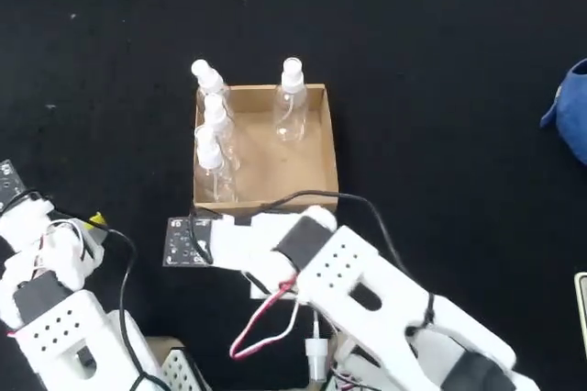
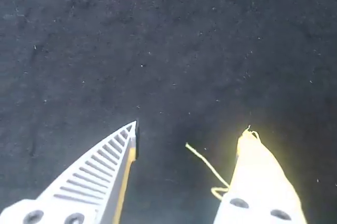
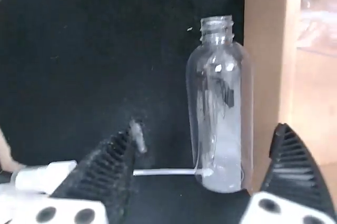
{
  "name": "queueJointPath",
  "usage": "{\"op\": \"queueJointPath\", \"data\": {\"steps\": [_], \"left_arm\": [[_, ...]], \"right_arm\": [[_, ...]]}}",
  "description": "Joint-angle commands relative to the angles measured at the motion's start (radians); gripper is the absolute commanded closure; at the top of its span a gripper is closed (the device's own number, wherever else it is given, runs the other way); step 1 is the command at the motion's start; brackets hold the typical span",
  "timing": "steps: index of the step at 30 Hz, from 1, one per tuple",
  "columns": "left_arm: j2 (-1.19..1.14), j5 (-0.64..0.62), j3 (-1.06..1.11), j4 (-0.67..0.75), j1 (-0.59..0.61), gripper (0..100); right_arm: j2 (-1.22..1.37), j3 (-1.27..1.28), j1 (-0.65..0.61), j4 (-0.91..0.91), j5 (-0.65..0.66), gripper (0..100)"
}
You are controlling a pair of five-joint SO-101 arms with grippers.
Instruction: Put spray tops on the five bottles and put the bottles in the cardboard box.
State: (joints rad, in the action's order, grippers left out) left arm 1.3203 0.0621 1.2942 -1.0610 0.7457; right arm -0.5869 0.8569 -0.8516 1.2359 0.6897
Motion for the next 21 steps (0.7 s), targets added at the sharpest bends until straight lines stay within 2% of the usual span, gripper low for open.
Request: {"op": "queueJointPath", "data": {"steps": [1, 11, 21], "left_arm": [[0.003, -0.005, -0.050, 0.020, 0.027, 82], [0.003, -0.005, -0.053, 0.021, 0.061, 82], [0.003, -0.005, -0.058, 0.017, 0.071, 82]], "right_arm": [[0.042, -0.027, -0.014, -0.058, 0.005, 65.6], [0.012, -0.028, -0.044, -0.038, -0.038, 65.6], [0.133, -0.007, -0.052, -0.166, -0.075, 68.0]]}}
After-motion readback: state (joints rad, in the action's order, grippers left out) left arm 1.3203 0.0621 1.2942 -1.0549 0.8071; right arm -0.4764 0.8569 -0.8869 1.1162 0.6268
